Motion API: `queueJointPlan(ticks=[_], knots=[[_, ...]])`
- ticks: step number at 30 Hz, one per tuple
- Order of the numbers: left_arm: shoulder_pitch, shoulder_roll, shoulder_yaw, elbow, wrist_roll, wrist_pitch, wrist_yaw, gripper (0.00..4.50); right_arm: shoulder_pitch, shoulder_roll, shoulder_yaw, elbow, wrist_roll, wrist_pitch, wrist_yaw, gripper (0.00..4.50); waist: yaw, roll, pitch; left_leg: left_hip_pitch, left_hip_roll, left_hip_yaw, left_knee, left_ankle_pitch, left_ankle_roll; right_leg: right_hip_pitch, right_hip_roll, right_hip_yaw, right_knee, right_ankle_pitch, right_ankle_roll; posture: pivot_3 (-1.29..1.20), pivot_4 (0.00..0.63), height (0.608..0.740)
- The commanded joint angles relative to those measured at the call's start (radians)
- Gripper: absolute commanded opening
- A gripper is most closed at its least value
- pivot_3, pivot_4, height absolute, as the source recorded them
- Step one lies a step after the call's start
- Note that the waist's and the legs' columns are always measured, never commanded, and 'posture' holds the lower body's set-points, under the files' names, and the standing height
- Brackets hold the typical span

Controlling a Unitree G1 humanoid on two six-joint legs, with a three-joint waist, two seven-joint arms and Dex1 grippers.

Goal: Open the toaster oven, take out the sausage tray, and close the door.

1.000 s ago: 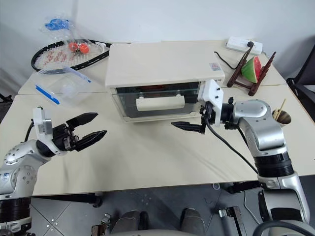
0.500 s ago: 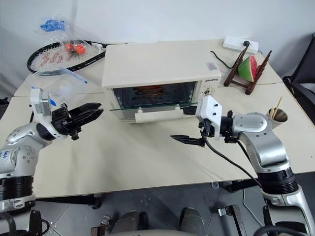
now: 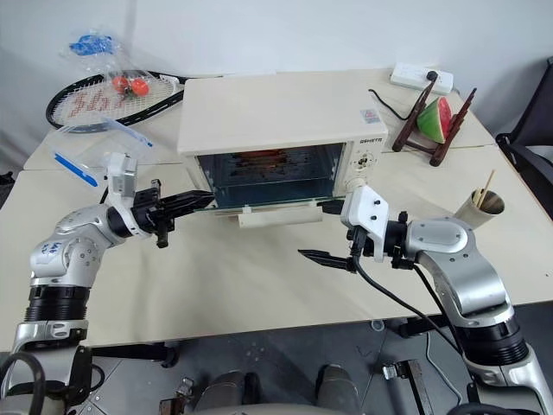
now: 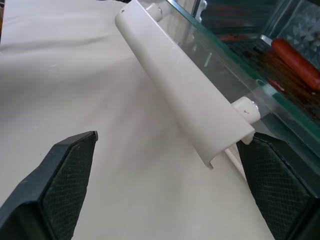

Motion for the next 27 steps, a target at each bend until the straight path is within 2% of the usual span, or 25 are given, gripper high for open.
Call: queueJointPlan(ticks=[1, 6, 14, 23, 27], knots=[[-0.022, 0.017, -0.028, 0.006, 0.031, -0.011, -0.045, 0.06, 0.014, -0.015, 0.024, -0.049, 0.019, 0.017, 0.024, 4.5, 0.0, 0.0, 0.0, 0.0, 0.0, 0.0, 0.0, 0.0, 0.0, 0.0, 0.0, 0.0, 0.0, 0.0, 0.0, 0.0, 0.15, 0.74], [-0.048, 0.02, -0.109, 0.068, 0.124, -0.053, -0.096, 0.06, 0.051, -0.07, 0.026, -0.061, -0.019, 0.051, 0.013, 4.5, 0.004, 0.0, 0.0, 0.0, 0.0, 0.001, 0.0, 0.0, 0.0, 0.0, 0.0, 0.001, 0.0, 0.0, 0.0, 0.0, 0.15, 0.74], [-0.037, -0.006, -0.12, 0.05, 0.124, -0.068, -0.126, 0.06, 0.169, -0.19, -0.011, -0.108, -0.022, 0.091, 0.026, 4.5, 0.019, -0.003, 0.002, 0.0, 0.0, 0.001, 0.002, -0.001, 0.001, 0.0, 0.0, 0.001, 0.0, 0.0, 0.0, 0.0, 0.15, 0.74], [-0.061, -0.022, -0.165, 0.086, 0.187, -0.115, -0.142, 0.06, 0.23, -0.35, -0.012, -0.054, -0.092, 0.099, 0.071, 4.5, 0.037, -0.004, 0.002, -0.001, 0.0, 0.001, 0.004, -0.001, 0.001, 0.0, 0.0, 0.001, 0.0, 0.0, 0.0, 0.0, 0.15, 0.74], [-0.071, -0.024, -0.214, 0.113, 0.246, -0.15, -0.154, 0.06, 0.331, -0.477, -0.127, -0.104, -0.041, 0.147, 0.163, 4.5, 0.051, -0.003, 0.003, -0.001, 0.0, 0.001, 0.003, -0.001, 0.001, 0.0, 0.0, 0.001, 0.0, 0.0, 0.0, 0.0, 0.15, 0.74]])
